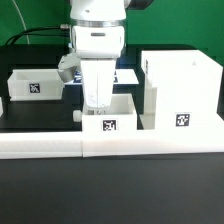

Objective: Assemble drawer

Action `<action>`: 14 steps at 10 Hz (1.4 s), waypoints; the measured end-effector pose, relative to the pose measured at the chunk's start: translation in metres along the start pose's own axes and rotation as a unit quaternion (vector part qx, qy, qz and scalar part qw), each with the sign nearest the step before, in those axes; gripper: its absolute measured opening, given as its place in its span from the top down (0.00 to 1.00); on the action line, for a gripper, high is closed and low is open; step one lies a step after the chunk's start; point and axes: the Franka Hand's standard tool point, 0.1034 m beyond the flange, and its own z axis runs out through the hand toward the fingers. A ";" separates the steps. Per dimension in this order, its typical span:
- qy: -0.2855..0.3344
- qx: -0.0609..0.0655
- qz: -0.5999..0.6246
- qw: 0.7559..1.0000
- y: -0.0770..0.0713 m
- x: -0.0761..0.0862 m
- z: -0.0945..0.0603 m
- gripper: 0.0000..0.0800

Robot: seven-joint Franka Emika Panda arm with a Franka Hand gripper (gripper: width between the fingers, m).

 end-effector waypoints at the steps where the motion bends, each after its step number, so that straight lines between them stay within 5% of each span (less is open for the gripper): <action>1: 0.000 0.001 -0.001 1.000 -0.001 -0.001 0.000 0.95; 9: -0.007 0.019 -0.005 1.000 0.005 0.002 -0.006 0.95; 14: -0.003 0.019 -0.004 1.000 0.006 0.028 -0.003 0.95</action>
Offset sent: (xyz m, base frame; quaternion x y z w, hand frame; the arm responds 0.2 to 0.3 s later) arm 0.0095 0.0012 0.0126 0.0378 -0.0207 -0.0148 0.9990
